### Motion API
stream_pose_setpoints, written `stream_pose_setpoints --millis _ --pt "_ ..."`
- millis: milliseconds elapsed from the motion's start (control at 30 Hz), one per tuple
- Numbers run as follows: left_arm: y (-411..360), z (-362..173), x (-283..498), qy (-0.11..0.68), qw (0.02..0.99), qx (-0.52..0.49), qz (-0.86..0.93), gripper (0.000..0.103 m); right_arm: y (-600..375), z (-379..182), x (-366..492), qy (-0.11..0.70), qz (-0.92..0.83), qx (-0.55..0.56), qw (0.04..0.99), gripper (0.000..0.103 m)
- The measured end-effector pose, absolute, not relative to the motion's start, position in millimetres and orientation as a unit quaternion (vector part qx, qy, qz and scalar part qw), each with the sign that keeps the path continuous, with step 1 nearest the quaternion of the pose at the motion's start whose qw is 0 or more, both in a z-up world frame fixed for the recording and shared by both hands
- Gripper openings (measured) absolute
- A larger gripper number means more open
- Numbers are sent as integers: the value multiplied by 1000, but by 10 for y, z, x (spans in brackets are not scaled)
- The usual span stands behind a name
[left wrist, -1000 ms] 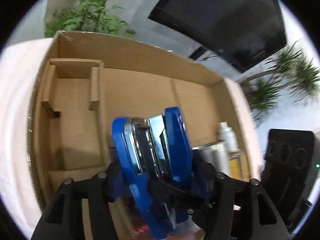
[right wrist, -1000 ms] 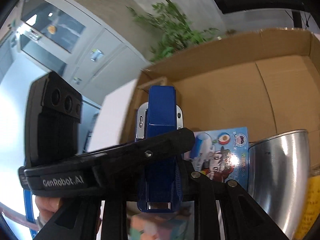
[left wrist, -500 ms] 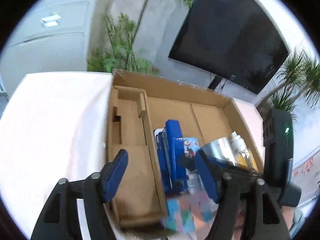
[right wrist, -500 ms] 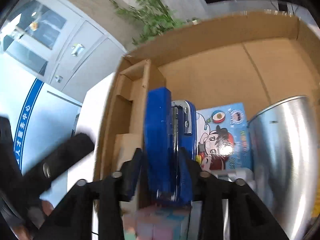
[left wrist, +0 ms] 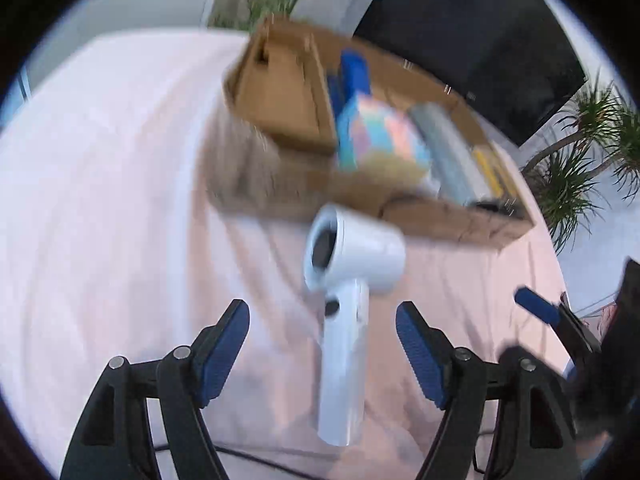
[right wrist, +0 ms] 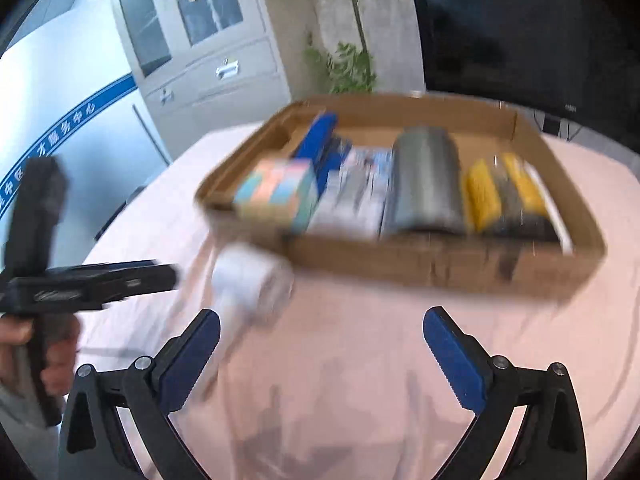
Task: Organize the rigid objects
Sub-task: 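Grasp the white hair dryer by its handle with the left tool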
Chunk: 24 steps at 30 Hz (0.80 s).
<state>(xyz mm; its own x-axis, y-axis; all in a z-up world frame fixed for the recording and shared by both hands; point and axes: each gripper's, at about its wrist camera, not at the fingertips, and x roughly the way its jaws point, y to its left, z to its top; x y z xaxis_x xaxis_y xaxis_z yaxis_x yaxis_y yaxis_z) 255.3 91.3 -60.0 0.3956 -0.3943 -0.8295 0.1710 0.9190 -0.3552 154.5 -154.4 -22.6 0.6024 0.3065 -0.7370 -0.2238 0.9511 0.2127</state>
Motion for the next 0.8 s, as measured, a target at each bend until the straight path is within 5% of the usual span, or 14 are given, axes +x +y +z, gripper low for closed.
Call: stream_pose_setpoints --millis 33,133,600,800 --pt "883 -648 2559 529 823 -110 -174 49 -1552 -261 1485 426 153 52 890 102" --pt "725 -825 2578 552 808 -100 -180 26 -1692 -366 1240 435 167 67 882 102" --pt "-168 -981 2049 596 765 -179 -169 28 -2276 -560 686 475 210 56 853 85" --pt "-277 -1027 1954 597 755 -187 -195 33 -2084 -744 577 489 236 49 838 70"
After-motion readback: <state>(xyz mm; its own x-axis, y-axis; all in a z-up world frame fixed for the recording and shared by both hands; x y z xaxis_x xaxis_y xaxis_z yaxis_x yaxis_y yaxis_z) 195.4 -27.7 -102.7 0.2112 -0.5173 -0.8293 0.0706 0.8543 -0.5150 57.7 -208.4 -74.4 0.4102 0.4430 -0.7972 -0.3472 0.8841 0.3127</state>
